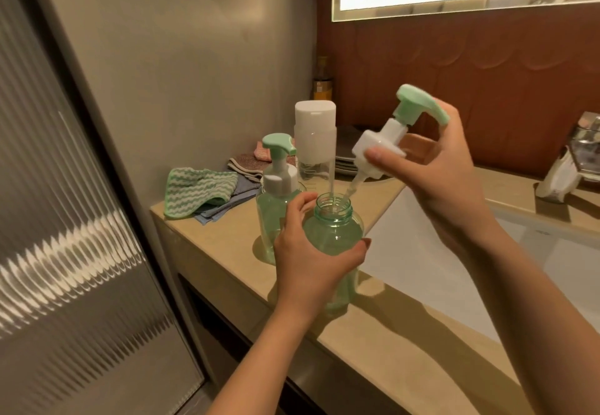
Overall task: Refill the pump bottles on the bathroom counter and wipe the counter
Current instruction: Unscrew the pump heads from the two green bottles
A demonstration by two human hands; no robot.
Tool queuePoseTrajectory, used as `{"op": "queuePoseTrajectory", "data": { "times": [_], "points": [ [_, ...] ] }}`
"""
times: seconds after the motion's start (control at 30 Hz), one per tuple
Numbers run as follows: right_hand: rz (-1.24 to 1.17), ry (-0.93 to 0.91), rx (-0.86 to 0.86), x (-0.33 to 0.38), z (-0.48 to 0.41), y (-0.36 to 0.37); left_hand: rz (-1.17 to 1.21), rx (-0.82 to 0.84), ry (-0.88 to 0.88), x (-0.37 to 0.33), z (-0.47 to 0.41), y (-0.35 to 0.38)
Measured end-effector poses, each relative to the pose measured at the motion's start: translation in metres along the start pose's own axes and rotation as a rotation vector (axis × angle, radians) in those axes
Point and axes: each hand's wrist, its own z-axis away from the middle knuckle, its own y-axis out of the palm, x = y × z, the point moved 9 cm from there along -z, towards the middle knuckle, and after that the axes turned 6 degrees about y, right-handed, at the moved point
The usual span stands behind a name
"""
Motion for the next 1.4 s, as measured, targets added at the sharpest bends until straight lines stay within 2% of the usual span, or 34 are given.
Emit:
{"op": "queuePoseTrajectory", "data": {
  "times": [0.27, 0.6, 0.73, 0.87, 1.03, 1.23, 1.4],
  "points": [
    [-0.286, 0.179, -0.187, -0.022, -0.009, -0.032, 0.004, -0.012, 0.016, 0.0, 0.0, -0.001],
    [-0.498, 0.424, -0.385, -0.076, -0.011, -0.055, 0.014, -0.022, 0.039, -0.002, 0.0, 0.0],
    [-0.598, 0.437, -0.441, -0.092, -0.009, -0.063, 0.016, -0.024, 0.065, -0.005, 0.0, 0.0],
    [-0.382, 0.296, -0.48, -0.094, -0.01, -0.07, 0.034, -0.039, 0.069, -0.003, -0.001, 0.0],
    [-0.022, 0.07, -0.384, -0.093, -0.004, -0.051, 0.047, -0.048, 0.079, -0.004, -0.001, -0.001],
    [0.178, -0.067, -0.333, -0.108, -0.002, -0.025, 0.04, -0.066, 0.089, -0.003, -0.001, -0.002],
    [0.439, -0.208, -0.165, -0.119, -0.016, 0.003, 0.028, -0.071, 0.091, -0.001, -0.001, -0.001]
  ]
}}
